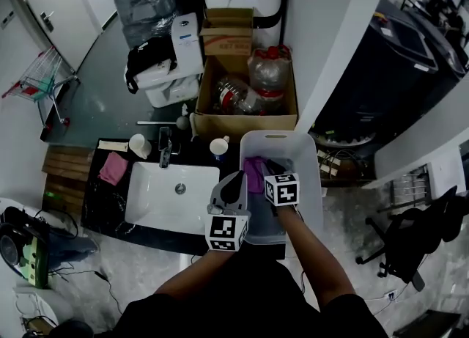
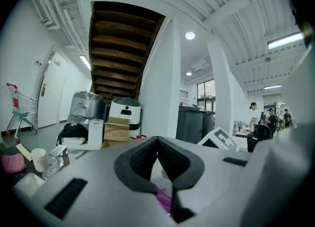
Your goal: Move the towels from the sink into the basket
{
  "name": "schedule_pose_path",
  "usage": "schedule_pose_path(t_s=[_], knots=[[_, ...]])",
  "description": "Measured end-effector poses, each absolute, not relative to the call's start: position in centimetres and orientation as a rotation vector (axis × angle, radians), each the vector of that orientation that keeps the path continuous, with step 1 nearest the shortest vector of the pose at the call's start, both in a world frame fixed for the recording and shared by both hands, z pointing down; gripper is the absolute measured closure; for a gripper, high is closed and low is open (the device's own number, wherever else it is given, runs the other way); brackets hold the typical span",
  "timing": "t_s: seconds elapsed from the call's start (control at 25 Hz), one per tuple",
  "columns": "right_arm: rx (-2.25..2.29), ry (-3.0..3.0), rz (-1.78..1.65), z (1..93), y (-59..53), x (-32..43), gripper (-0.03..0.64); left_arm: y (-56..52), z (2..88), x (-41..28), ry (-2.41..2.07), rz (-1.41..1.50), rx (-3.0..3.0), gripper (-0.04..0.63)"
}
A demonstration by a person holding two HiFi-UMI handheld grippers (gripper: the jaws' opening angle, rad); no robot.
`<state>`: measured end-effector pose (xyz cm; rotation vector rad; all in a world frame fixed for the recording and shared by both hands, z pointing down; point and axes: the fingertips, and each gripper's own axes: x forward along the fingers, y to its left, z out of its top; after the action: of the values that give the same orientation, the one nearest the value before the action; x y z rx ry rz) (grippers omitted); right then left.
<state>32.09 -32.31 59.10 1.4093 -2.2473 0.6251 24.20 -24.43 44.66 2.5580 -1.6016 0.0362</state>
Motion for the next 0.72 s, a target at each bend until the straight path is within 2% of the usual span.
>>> schedule_pose_path(t_s=[0.2, 0.72], knots=[[1.482, -2.391, 0.615, 54.2, -29.9, 30.9, 0.592, -23.3, 44.2, 23.0, -1.584, 0.014, 2.582, 0.583], [1.756, -2.446, 0.325, 46.6, -22.5, 28.7, 0.598, -19.1, 45.1, 21.4, -1.334, 0.015, 2.699, 0.584]])
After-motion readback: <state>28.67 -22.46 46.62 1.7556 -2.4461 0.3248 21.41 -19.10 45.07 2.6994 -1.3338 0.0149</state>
